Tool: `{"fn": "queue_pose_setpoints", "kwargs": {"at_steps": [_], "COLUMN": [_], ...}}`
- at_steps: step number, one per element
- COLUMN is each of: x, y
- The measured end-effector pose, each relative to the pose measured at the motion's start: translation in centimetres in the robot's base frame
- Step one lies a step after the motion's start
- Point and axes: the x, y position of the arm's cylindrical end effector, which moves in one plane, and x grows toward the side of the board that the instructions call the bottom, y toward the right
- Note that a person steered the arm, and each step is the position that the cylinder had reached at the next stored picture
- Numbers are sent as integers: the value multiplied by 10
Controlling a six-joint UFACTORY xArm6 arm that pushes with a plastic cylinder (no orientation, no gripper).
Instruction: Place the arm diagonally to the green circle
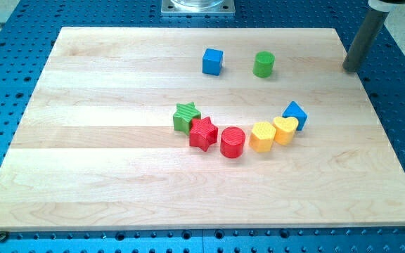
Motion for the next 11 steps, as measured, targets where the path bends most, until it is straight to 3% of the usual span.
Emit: {"fn": "queue_pose_setpoints", "kwargs": {"at_steps": [8,10,11], "x": [4,105,134], "y": [-2,-14,-14]}}
